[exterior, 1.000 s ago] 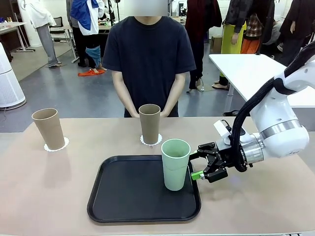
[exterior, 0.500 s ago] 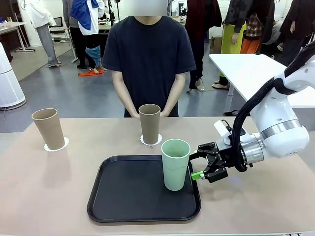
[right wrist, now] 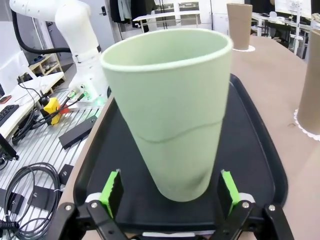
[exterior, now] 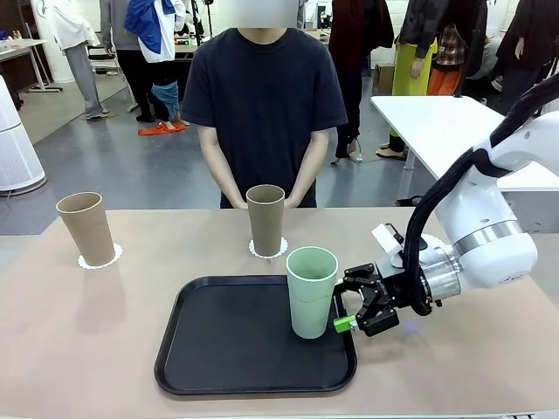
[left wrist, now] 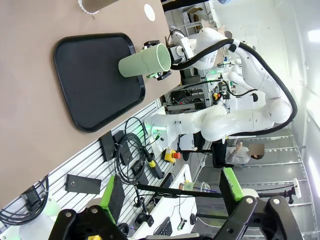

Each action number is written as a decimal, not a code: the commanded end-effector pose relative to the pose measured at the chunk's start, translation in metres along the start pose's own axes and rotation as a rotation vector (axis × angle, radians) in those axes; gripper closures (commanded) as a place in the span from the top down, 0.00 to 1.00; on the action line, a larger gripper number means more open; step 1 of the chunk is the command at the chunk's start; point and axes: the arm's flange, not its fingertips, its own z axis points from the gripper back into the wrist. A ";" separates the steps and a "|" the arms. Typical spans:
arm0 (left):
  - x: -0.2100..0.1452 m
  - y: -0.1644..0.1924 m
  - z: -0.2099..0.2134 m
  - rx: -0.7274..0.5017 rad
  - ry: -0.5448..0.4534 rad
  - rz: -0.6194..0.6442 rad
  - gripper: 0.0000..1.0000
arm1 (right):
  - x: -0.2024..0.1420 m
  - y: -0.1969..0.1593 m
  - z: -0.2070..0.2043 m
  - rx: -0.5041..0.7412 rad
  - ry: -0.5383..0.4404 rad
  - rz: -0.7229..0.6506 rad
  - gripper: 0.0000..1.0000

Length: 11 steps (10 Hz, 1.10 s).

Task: Place coasters on the table and set cups on them.
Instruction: Take one Reusable plastic cup from the Flat Tray and place it on a coaster set by the human.

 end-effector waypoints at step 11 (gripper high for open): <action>0.000 -0.003 -0.001 -0.005 -0.012 0.013 1.00 | -0.006 -0.027 -0.059 0.089 -0.013 0.056 1.00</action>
